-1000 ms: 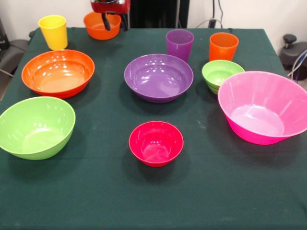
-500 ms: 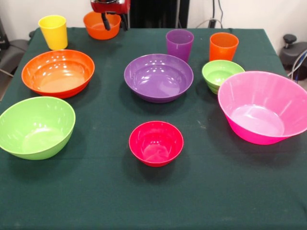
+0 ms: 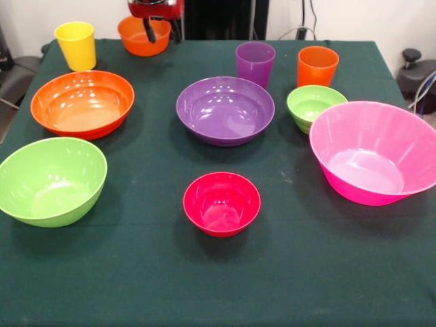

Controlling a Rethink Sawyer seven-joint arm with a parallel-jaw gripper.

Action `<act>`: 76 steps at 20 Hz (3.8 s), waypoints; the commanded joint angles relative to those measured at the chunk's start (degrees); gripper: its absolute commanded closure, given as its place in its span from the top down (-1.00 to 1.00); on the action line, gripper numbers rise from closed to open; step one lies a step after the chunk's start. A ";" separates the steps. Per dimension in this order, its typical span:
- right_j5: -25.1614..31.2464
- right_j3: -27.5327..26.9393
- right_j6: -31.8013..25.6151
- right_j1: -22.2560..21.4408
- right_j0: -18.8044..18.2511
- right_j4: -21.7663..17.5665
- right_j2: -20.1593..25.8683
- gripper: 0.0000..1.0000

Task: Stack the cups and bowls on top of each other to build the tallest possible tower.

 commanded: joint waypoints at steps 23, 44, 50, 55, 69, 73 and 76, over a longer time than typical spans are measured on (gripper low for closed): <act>6.28 -8.83 -3.57 1.96 4.93 -0.02 4.51 1.00; 7.17 -10.34 -2.27 1.95 7.35 0.56 4.95 1.00; 4.91 -6.58 2.16 0.49 9.41 2.21 3.95 1.00; 3.49 -4.39 4.15 -0.55 10.93 3.25 3.07 1.00; -4.36 2.05 7.99 -0.41 12.29 3.44 -1.21 1.00; -6.32 3.89 8.58 -0.35 12.70 3.49 -2.23 1.00; -7.33 4.83 9.02 -0.55 13.56 4.23 -2.74 1.00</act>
